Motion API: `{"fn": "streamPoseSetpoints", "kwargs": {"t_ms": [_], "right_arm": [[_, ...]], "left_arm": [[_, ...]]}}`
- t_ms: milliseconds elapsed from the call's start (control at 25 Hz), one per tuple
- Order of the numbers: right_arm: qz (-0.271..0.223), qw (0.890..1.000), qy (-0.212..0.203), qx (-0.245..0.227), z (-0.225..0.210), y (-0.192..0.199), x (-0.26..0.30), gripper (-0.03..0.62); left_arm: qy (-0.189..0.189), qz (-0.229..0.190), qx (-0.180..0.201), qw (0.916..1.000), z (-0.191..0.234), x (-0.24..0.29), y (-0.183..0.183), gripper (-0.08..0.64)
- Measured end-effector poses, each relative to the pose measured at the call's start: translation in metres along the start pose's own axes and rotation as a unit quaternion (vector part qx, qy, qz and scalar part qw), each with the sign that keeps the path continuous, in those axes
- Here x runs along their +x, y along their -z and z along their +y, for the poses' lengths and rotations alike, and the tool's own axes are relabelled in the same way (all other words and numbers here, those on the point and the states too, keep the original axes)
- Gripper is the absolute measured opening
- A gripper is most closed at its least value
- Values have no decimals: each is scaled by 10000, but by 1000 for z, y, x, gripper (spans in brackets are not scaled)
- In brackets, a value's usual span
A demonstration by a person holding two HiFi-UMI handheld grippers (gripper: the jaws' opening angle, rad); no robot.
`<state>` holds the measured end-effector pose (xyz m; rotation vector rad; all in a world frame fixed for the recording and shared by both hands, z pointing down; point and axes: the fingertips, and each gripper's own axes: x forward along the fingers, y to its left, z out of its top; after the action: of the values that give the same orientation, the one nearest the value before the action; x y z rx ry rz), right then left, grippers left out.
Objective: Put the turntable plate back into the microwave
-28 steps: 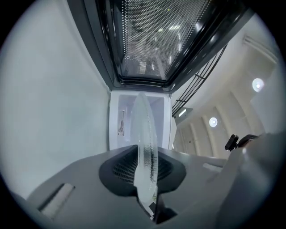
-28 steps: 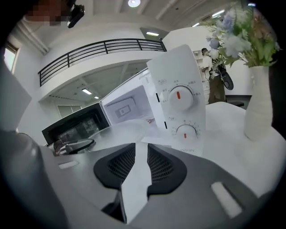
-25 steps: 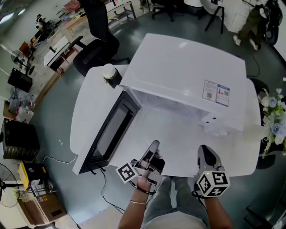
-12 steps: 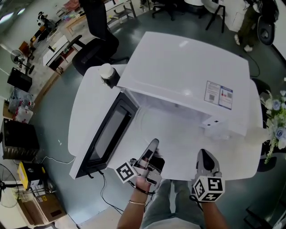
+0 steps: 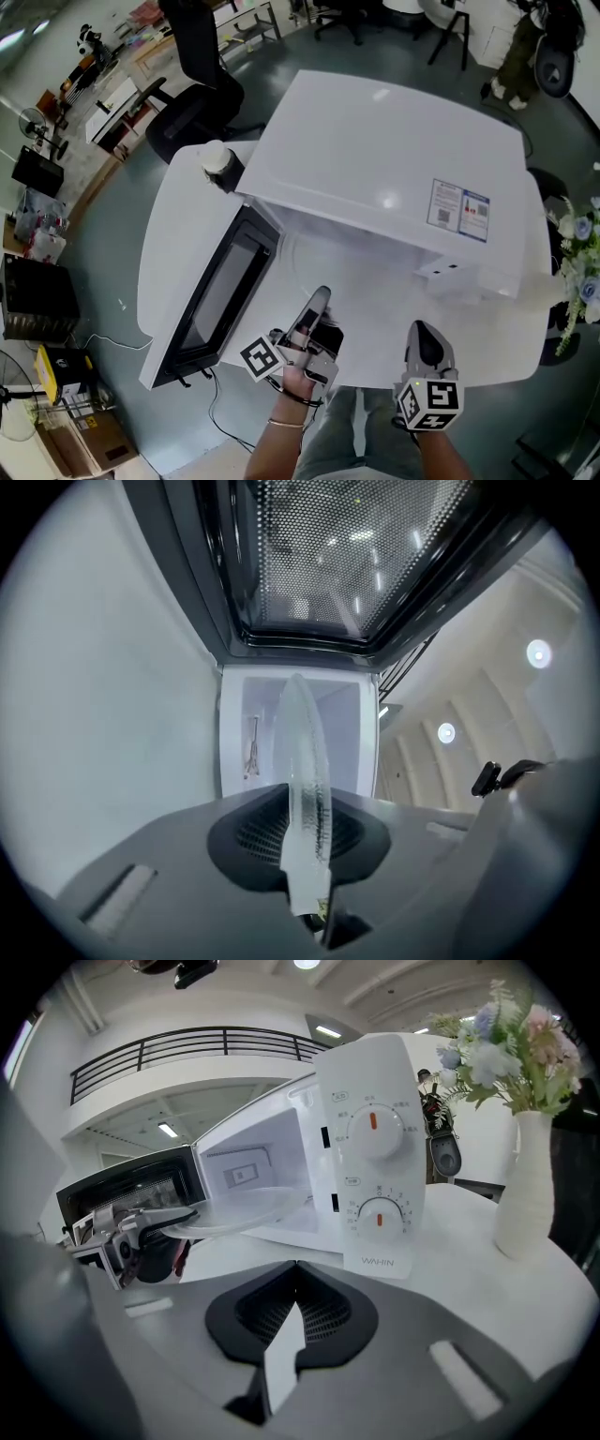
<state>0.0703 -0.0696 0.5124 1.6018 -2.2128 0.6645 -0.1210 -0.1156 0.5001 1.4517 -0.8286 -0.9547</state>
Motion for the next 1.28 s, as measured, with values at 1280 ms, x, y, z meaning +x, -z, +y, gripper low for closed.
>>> {"fn": "streamPoseSetpoints", "kwargs": {"t_ms": [1280], "right_arm": [[389, 9992, 36, -36, 0, 18, 15, 11]], "left_arm": [[-9, -23, -78, 10000, 10, 77, -18, 43]]}}
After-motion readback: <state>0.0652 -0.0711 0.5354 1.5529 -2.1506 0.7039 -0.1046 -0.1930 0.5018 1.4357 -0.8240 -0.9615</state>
